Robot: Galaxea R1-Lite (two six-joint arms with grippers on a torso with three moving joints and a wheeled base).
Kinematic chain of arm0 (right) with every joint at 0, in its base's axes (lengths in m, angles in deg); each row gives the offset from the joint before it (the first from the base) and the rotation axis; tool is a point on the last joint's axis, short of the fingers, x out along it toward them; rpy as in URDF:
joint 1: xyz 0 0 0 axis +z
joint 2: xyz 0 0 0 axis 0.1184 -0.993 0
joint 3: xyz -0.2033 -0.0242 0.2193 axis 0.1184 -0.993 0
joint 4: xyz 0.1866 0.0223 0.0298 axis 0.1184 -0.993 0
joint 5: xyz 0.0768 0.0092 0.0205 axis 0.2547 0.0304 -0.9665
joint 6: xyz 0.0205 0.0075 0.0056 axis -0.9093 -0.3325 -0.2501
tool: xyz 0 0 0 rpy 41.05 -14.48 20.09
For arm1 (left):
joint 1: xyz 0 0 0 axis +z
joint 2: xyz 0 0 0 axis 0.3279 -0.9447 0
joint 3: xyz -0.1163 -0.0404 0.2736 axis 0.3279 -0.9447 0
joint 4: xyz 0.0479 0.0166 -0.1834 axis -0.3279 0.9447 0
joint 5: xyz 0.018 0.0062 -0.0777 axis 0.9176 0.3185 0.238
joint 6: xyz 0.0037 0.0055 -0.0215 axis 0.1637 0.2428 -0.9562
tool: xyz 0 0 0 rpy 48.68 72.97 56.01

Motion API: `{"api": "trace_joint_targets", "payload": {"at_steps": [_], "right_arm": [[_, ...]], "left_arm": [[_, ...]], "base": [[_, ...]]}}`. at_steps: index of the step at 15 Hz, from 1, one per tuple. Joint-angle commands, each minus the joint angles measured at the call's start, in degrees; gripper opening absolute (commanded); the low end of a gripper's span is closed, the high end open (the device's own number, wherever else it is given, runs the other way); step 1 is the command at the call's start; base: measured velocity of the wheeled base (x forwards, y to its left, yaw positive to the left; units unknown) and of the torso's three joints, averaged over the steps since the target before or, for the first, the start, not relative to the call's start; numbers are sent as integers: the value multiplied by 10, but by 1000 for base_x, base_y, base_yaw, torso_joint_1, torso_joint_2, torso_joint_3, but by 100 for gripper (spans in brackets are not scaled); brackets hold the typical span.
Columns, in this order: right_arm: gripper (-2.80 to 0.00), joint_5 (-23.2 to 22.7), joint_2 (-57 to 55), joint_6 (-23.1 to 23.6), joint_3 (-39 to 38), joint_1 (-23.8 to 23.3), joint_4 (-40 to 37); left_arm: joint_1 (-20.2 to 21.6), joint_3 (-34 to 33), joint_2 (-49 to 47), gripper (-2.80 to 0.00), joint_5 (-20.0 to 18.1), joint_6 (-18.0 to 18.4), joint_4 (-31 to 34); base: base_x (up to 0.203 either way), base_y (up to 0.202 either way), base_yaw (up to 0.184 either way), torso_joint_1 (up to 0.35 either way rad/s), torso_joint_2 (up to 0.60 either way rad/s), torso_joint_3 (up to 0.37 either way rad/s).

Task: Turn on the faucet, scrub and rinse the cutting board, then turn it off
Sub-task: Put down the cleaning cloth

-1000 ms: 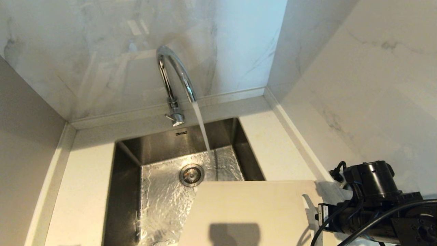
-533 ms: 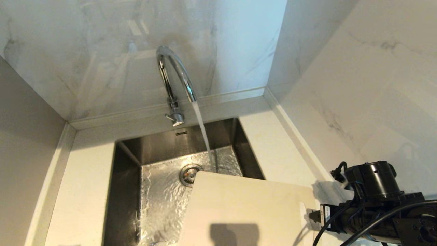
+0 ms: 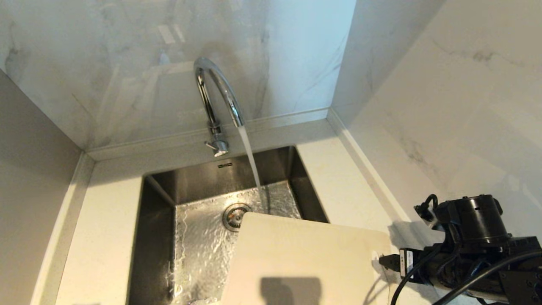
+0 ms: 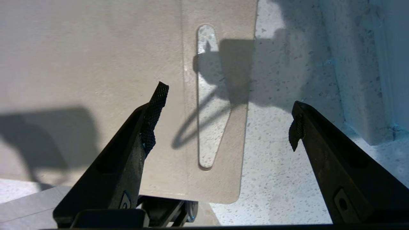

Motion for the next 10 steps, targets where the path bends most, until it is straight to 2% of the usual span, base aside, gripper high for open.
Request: {"api": "trace_joint_targets", "payload": {"at_steps": [1, 2, 5, 10], "right_arm": [[-133, -5, 41, 1, -7, 2, -4], [-280, -6, 56, 4, -9, 3, -12], [-280, -5, 113, 8, -7, 3, -68], [-280, 0, 253, 5, 56, 3, -271]], "left_arm": [[0, 0, 1, -280, 0, 0, 0], [0, -1, 2, -280, 0, 0, 0], [0, 0, 1, -280, 0, 0, 0], [0, -1, 1, -280, 0, 0, 0]], "base": [[0, 0, 0, 0, 0, 0], [0, 0, 0, 0, 0, 0], [0, 0, 0, 0, 0, 0], [0, 0, 0, 0, 0, 0]]}}
